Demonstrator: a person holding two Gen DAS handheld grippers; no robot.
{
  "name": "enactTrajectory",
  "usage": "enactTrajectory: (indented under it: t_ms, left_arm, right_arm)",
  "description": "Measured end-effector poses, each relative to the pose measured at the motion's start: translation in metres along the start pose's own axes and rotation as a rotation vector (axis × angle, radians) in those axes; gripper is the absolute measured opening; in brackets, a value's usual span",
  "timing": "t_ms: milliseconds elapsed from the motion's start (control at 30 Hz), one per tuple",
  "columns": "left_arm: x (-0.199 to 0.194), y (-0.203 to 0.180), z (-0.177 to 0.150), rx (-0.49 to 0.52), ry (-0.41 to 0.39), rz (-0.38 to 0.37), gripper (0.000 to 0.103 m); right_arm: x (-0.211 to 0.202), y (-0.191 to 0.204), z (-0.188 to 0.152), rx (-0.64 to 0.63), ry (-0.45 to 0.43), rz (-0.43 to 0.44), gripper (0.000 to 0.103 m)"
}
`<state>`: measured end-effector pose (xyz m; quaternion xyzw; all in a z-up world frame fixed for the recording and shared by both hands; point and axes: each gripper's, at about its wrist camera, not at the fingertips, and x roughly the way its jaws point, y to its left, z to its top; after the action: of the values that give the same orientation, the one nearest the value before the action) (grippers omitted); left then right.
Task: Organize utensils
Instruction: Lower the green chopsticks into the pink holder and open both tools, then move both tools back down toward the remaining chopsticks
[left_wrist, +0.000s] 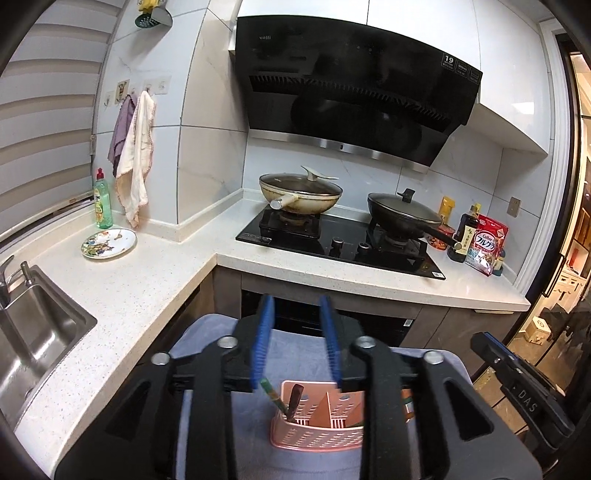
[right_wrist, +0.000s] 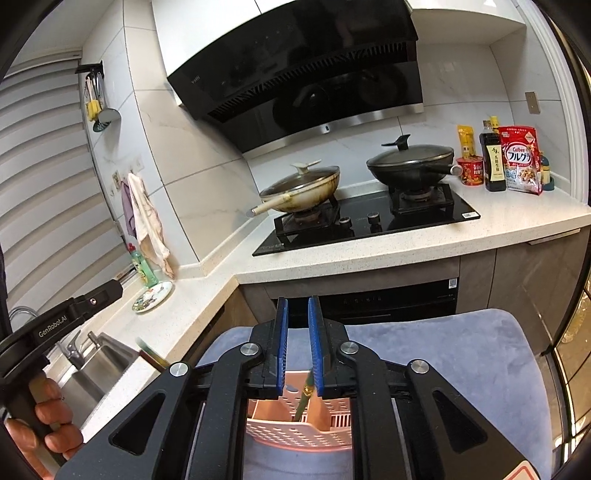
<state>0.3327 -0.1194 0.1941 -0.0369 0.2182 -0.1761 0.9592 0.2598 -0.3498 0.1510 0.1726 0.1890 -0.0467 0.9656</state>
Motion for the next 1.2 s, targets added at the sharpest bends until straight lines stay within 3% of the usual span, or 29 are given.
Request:
enactTrajectory:
  t_ms: [67, 133, 367, 533, 767, 967, 1200]
  left_arm:
    - [-0.013, 0.001, -0.001, 0.009, -0.011, 0.01, 0.043]
    - [-0.023, 0.0, -0.003, 0.022, -0.007, 0.017, 0.047]
    - [-0.066, 0.003, -0.036, 0.068, 0.051, 0.068, 0.065]
    - [-0.095, 0.009, -0.082, 0.11, 0.107, 0.112, 0.065]
    - [-0.121, 0.018, -0.146, 0.106, 0.203, 0.103, 0.065]
    - [-0.13, 0.027, -0.197, 0.1, 0.3, 0.107, 0.065]
    - [-0.139, 0.035, -0.236, 0.093, 0.371, 0.105, 0.065]
  right_arm:
    - [-0.013, 0.001, 0.0, -0.006, -0.012, -0.003, 0.022]
    - [-0.028, 0.004, -0.003, -0.02, -0.012, -0.005, 0.026]
    - [-0.077, 0.007, -0.035, -0.037, 0.053, 0.002, 0.034]
    - [-0.111, 0.003, -0.079, -0.051, 0.12, -0.018, 0.034]
    - [-0.144, -0.002, -0.162, -0.05, 0.253, -0.051, 0.034]
    - [-0.154, -0.003, -0.23, -0.075, 0.365, -0.099, 0.034]
    - [-0.156, -0.004, -0.278, -0.069, 0.448, -0.113, 0.034]
